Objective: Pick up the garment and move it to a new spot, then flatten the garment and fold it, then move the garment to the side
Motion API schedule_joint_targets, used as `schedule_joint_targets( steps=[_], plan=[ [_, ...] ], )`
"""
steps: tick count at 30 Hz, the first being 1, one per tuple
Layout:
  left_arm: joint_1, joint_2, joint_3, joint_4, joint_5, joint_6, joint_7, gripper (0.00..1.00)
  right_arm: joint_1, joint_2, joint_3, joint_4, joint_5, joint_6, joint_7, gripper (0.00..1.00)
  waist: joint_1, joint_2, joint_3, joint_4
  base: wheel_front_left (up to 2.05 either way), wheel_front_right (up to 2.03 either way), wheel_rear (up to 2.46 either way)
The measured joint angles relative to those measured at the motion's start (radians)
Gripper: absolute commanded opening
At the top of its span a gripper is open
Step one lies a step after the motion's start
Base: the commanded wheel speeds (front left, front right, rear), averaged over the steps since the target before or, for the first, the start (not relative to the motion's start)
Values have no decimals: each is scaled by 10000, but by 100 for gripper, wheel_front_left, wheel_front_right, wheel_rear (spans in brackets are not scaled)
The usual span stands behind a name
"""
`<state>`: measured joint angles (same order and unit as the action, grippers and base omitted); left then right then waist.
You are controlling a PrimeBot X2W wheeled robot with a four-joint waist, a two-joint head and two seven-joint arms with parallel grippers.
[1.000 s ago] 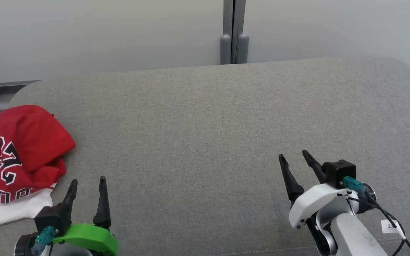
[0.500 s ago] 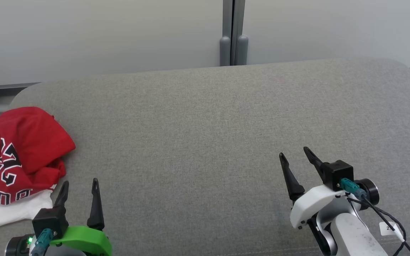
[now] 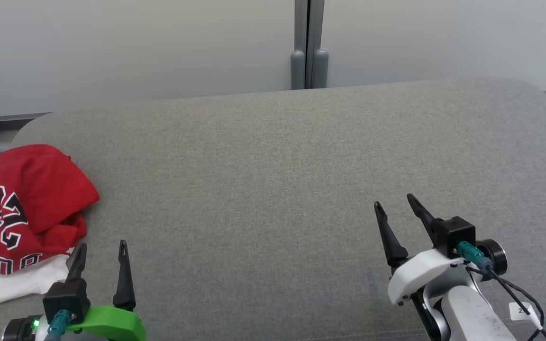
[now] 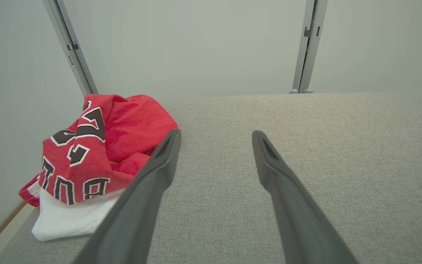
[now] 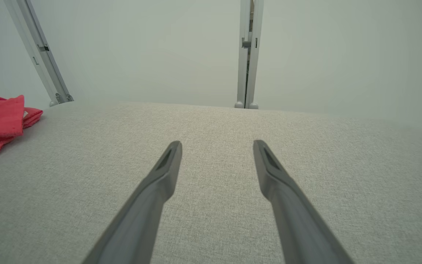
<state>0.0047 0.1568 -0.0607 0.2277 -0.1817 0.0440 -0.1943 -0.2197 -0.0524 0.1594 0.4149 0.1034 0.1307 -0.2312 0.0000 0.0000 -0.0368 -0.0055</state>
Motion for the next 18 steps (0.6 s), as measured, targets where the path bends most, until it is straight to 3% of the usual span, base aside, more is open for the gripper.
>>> schedule_joint_targets(
  steps=[18],
  plan=[
    [8,138,-21,-50,-201,33,0,100,41,4,161,38,704,0,-82,100,0,0,14,168,0,0,0]
  ],
)
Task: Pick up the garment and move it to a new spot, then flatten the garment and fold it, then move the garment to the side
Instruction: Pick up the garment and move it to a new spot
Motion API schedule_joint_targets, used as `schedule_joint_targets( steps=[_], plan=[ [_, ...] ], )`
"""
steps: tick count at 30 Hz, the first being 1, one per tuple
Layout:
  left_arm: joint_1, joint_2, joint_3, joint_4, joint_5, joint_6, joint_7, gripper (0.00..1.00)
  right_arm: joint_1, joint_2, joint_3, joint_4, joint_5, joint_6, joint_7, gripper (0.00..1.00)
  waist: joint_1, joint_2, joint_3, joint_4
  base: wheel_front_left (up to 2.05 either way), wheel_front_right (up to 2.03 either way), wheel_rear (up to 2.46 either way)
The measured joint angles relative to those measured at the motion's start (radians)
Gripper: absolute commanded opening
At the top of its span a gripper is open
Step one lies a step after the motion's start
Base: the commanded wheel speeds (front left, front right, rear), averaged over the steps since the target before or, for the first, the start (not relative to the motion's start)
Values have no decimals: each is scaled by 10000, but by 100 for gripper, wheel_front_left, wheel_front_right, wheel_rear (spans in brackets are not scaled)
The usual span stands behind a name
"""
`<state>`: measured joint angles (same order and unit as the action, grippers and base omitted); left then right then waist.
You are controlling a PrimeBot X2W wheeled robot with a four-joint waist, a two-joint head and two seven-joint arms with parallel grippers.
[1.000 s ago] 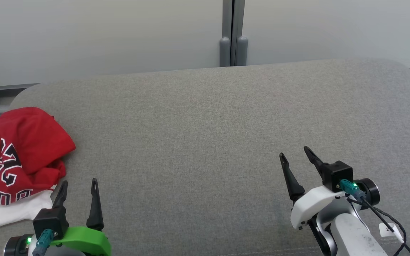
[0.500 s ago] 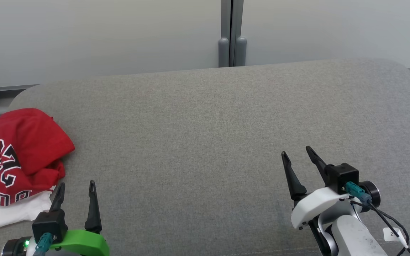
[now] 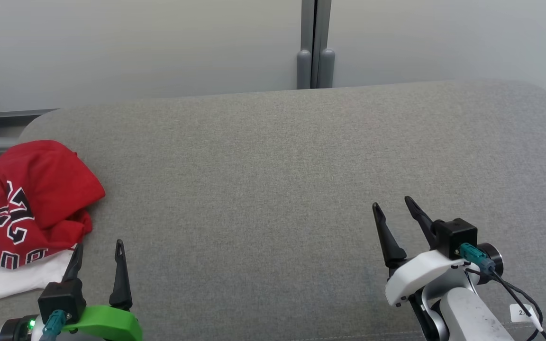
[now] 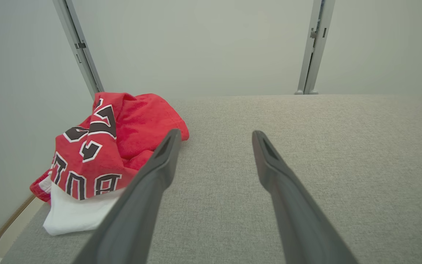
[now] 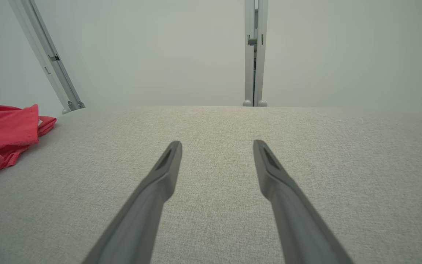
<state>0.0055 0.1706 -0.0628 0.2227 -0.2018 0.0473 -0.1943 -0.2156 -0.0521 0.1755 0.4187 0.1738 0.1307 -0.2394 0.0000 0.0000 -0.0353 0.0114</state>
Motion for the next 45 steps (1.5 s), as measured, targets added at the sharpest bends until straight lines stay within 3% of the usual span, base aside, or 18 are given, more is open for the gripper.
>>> schedule_joint_targets(
  steps=[22,45],
  plan=[
    [228,157,19,-244,-150,282,40,100,99,-73,165,153,349,0,-59,100,0,0,-34,1432,0,0,0],
    [643,581,86,-759,-224,629,351,100,300,2,435,330,627,0,-173,100,0,0,-413,3875,0,0,0]
  ],
)
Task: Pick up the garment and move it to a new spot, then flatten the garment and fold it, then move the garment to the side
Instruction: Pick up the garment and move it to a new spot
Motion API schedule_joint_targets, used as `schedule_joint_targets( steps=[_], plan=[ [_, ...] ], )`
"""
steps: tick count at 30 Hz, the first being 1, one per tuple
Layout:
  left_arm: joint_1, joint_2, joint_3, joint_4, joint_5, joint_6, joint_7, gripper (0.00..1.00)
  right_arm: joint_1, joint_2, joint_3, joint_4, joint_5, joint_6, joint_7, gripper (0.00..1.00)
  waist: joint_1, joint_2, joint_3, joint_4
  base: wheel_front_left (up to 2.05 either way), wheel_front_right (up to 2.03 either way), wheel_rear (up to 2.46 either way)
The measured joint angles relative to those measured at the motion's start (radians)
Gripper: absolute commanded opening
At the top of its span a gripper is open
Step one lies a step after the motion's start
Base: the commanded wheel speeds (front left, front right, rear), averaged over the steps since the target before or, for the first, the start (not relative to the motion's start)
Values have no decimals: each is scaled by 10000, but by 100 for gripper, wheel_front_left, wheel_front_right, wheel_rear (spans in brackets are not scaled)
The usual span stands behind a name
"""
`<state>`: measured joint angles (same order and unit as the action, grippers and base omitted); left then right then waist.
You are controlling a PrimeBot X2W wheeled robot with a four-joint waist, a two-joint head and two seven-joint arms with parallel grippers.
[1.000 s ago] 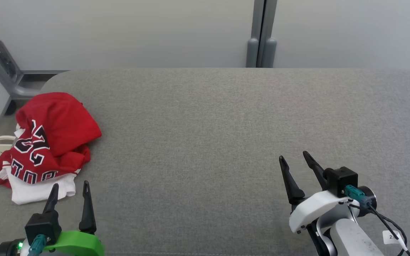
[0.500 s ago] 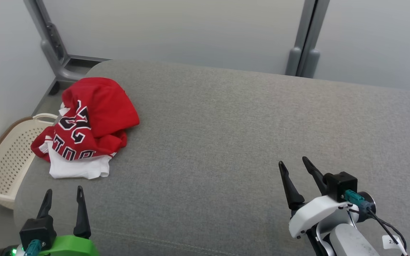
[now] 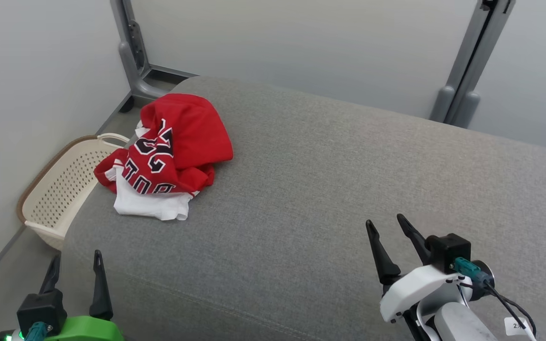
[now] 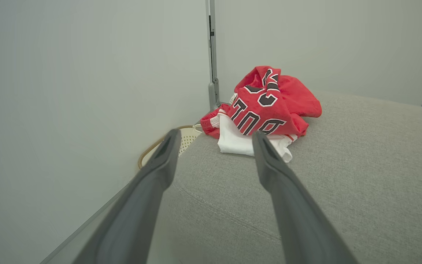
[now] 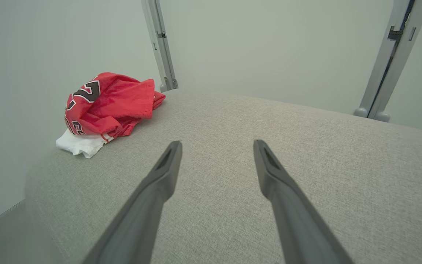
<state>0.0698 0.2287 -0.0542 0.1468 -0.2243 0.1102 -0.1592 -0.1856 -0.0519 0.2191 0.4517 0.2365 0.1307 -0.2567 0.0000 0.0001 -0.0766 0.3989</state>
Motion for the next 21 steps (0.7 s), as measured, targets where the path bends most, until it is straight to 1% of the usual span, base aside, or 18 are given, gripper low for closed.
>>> schedule_joint_targets(
  steps=[9,21],
  plan=[
    [91,81,4,-178,-27,98,88,100,4,15,159,84,90,0,-19,100,0,-1,-118,516,0,0,0],
    [176,107,33,-291,-123,222,71,100,-117,23,337,267,174,0,-50,100,0,0,-83,561,0,0,0]
  ],
)
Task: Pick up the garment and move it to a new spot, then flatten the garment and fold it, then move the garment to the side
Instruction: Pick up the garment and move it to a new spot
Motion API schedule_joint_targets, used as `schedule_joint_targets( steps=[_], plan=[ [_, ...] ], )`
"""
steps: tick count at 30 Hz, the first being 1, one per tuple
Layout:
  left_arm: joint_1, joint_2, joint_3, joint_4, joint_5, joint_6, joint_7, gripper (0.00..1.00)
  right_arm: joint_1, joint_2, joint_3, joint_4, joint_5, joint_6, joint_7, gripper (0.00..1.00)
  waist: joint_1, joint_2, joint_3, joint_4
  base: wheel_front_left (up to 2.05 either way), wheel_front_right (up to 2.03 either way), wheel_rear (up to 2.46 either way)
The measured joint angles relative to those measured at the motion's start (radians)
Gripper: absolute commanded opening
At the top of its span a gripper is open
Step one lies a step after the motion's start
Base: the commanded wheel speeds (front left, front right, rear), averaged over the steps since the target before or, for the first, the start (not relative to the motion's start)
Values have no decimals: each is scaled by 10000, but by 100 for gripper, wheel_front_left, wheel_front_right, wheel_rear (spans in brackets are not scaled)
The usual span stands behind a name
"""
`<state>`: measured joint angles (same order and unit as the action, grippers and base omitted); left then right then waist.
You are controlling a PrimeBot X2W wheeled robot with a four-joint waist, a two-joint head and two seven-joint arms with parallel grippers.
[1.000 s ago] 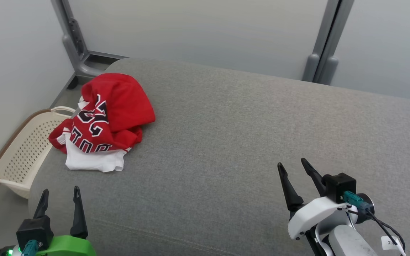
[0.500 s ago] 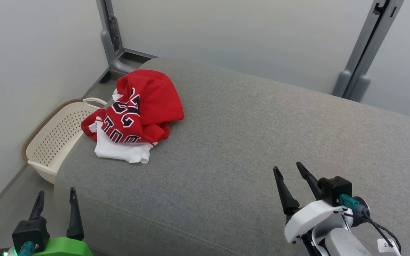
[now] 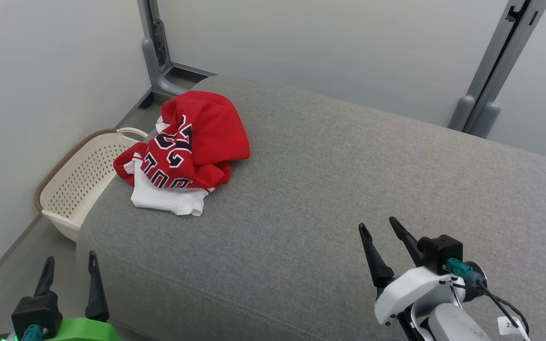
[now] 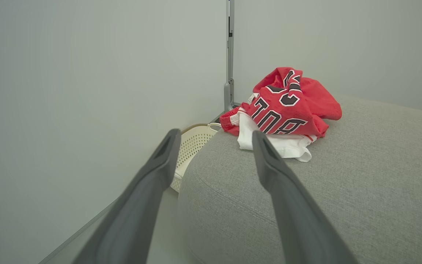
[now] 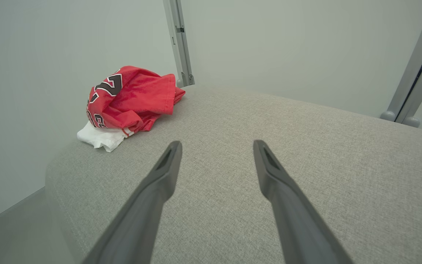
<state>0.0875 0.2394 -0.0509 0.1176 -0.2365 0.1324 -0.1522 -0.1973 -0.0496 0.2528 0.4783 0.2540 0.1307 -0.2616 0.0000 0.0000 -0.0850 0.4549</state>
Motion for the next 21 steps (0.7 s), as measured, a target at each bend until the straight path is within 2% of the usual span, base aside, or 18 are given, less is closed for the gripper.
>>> schedule_joint_targets(
  steps=[7,21],
  plan=[
    [-321,219,-130,100,-81,-209,52,100,3,6,54,17,4,0,-12,100,0,0,-14,-193,0,0,0],
    [-1860,938,-180,593,-244,-848,408,100,-146,-77,339,17,77,0,2,100,0,0,246,-1197,0,0,0]
  ],
)
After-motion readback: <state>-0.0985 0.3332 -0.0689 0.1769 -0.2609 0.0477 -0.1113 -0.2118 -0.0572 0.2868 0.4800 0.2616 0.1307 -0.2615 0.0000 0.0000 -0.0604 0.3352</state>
